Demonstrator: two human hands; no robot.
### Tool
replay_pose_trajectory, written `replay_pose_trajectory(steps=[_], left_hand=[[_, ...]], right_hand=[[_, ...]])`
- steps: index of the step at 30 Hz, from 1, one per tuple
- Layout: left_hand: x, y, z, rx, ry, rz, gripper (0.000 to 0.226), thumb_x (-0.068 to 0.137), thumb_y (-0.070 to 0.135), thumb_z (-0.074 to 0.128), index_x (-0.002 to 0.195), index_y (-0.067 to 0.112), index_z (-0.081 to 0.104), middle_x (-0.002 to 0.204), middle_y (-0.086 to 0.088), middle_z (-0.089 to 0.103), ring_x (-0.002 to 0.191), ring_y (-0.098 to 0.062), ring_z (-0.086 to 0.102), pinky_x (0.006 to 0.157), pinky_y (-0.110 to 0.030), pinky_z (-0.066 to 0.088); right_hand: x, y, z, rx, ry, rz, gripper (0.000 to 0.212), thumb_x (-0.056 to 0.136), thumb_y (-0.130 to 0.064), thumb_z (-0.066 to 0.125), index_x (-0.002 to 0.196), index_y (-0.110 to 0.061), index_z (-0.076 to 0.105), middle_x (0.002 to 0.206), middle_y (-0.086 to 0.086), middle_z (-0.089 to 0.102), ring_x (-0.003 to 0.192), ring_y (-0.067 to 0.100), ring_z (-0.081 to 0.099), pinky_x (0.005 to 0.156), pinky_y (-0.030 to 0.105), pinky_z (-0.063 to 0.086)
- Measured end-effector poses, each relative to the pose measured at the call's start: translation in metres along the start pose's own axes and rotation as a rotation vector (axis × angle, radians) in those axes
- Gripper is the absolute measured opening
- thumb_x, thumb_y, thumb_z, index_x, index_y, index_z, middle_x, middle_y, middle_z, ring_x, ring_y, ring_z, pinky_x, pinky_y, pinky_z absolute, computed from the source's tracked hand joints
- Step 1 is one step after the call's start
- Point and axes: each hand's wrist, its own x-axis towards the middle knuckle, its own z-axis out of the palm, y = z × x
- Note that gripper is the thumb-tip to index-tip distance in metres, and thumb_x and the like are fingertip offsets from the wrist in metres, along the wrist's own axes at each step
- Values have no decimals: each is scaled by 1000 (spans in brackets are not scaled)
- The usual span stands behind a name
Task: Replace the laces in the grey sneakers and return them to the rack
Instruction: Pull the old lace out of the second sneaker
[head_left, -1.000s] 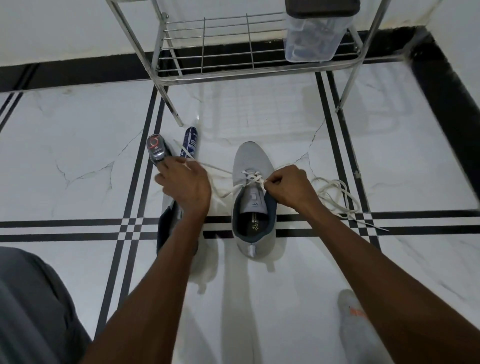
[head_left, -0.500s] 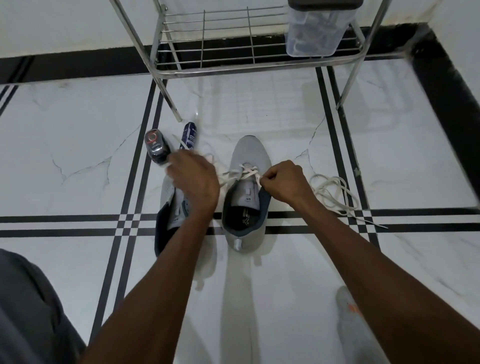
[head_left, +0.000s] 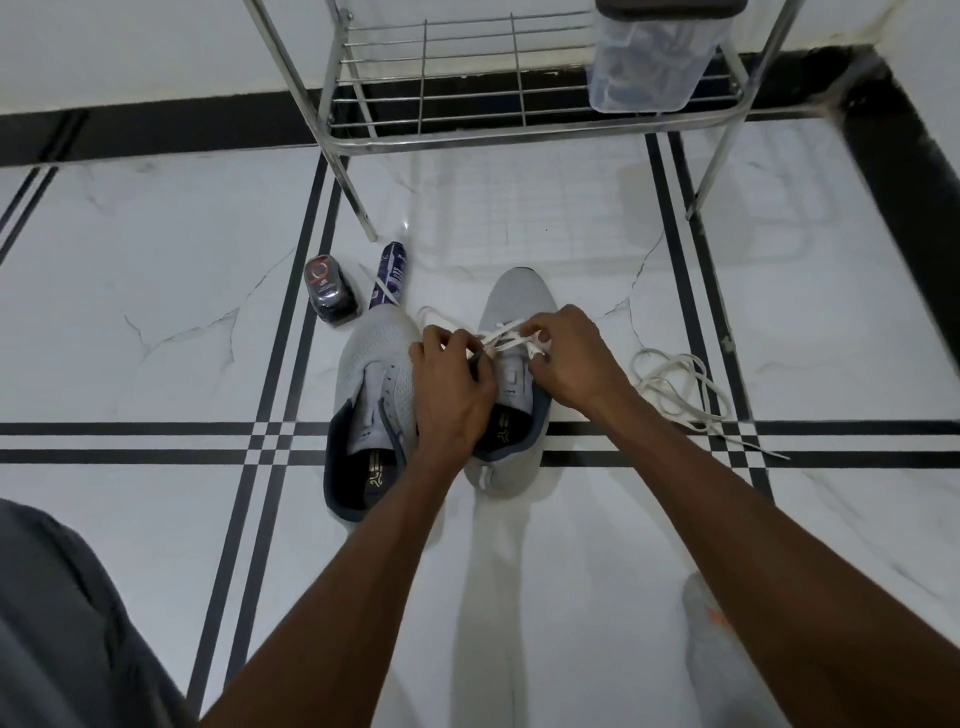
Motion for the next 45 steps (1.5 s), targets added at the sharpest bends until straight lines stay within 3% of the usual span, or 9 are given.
replay_pose_trajectory(steps=[9,14,19,22,25,30,39,41,45], left_hand=[[-5,0,-8,-238,-119,-95,17,100,19,61,99,5,70,92,-3,71,82,-15,60,68,-17,34],[-9,-3,-10,-238,-57,-159,15,98,15,62,96,2,69,90,-6,70,80,-16,58,69,-19,33],[-11,-1,-10,-249,-70,-169,15,98,17,62,98,4,70,93,-6,72,84,-17,63,74,-25,44],[-11,-2,-10,-246,-72,-153,13,96,15,63,96,5,71,93,-7,73,85,-19,65,78,-30,48],[-12,-4,-10,-257,-61,-153,14,97,17,65,96,4,71,92,-7,73,84,-18,65,75,-25,45],[-13,-5,-10,-254,-51,-178,13,97,15,62,97,5,69,93,-7,72,84,-19,64,72,-22,41],[-15,-4,-8,-256,-58,-180,11,95,15,62,96,7,69,91,-5,72,83,-18,64,74,-27,46],[-16,-8,-9,-261,-41,-188,11,96,14,61,94,6,68,89,-6,71,81,-19,63,72,-27,44],[-17,-12,-11,-244,-21,-216,13,97,16,58,93,6,66,90,-9,69,80,-20,60,68,-23,36]], right_hand=[[10,-13,14,-239,-99,-102,21,95,-30,64,108,-19,76,118,11,55,115,31,48,92,42,49],[13,18,-9,111,504,231,9,88,-11,68,96,-9,73,115,13,57,98,22,59,75,20,40],[15,-6,5,-95,-35,-52,5,79,-32,69,82,-33,73,105,4,64,109,29,56,84,36,44],[6,-17,25,-323,-107,-144,23,94,-35,60,109,-24,74,123,9,51,120,32,42,95,41,44],[6,-16,26,-374,9,-232,29,97,-29,54,112,-14,73,122,8,51,113,30,47,91,41,48],[20,7,-29,-5,597,180,14,95,-10,56,100,-1,66,121,14,48,101,27,58,82,31,50],[4,-27,26,-427,-109,-221,25,94,-27,58,109,-15,74,121,10,52,117,32,42,94,41,44],[7,-22,22,-252,-10,-162,25,93,-25,57,105,-11,74,116,11,53,110,30,51,89,39,49],[23,6,-30,49,594,182,12,93,-6,59,94,1,68,123,18,48,108,31,54,88,39,53]])
